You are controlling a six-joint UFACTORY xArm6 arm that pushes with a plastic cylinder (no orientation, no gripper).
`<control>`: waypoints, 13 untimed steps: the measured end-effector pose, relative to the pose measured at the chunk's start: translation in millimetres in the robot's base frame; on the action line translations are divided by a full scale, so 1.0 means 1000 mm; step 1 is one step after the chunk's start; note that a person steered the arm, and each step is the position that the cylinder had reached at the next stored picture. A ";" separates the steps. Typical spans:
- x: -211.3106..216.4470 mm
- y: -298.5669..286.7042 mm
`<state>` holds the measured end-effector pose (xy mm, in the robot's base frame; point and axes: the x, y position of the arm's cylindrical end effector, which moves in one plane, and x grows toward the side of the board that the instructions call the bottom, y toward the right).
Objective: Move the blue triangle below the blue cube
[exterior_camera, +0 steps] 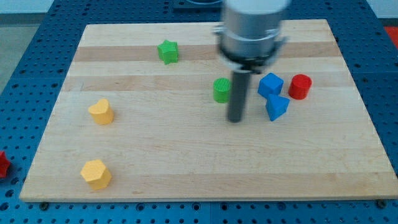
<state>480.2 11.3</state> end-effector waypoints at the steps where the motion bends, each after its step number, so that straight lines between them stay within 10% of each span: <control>1: -0.045 -0.056; 4: 0.009 0.053; 7: 0.057 -0.078; 13: 0.031 -0.104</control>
